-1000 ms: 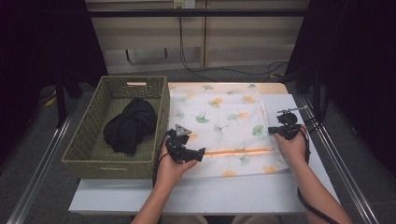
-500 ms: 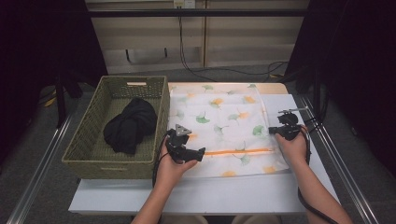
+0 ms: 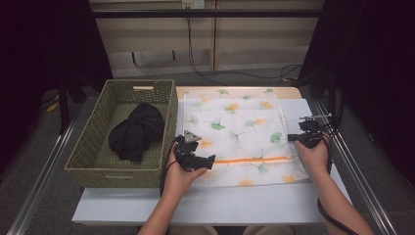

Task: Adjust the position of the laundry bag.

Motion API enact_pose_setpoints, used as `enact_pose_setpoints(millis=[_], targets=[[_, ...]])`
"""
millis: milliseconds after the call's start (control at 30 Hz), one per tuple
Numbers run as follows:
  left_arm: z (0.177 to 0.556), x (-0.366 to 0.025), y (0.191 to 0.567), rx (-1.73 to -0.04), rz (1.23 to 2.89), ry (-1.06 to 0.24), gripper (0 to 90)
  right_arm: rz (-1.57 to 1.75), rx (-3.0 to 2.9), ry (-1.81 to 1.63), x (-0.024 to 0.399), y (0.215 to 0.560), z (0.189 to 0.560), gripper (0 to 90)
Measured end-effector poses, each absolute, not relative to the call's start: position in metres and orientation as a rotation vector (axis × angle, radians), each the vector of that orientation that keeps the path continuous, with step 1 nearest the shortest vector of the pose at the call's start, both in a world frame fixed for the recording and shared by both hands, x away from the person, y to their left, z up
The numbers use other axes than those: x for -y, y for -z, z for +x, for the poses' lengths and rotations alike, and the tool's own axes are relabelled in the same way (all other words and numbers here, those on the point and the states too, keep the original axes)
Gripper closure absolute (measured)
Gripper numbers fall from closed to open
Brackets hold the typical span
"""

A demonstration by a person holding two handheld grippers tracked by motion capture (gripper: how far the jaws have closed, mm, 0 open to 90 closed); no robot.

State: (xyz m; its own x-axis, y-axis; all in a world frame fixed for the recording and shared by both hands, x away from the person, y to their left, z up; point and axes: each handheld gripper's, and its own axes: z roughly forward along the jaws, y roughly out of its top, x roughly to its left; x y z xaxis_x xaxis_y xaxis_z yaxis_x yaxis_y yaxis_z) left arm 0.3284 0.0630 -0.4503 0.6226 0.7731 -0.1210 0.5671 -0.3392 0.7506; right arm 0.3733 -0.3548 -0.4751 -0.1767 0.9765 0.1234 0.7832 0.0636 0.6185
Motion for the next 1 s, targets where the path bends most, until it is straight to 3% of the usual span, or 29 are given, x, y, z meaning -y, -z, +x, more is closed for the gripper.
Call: enact_pose_setpoints(millis=[1000], targets=[[0.329, -0.063, 0.452, -1.059, 2.049, -0.323, 4.3, 1.810, -1.962, -0.807, 0.389, 0.475, 0.361, 89.7]])
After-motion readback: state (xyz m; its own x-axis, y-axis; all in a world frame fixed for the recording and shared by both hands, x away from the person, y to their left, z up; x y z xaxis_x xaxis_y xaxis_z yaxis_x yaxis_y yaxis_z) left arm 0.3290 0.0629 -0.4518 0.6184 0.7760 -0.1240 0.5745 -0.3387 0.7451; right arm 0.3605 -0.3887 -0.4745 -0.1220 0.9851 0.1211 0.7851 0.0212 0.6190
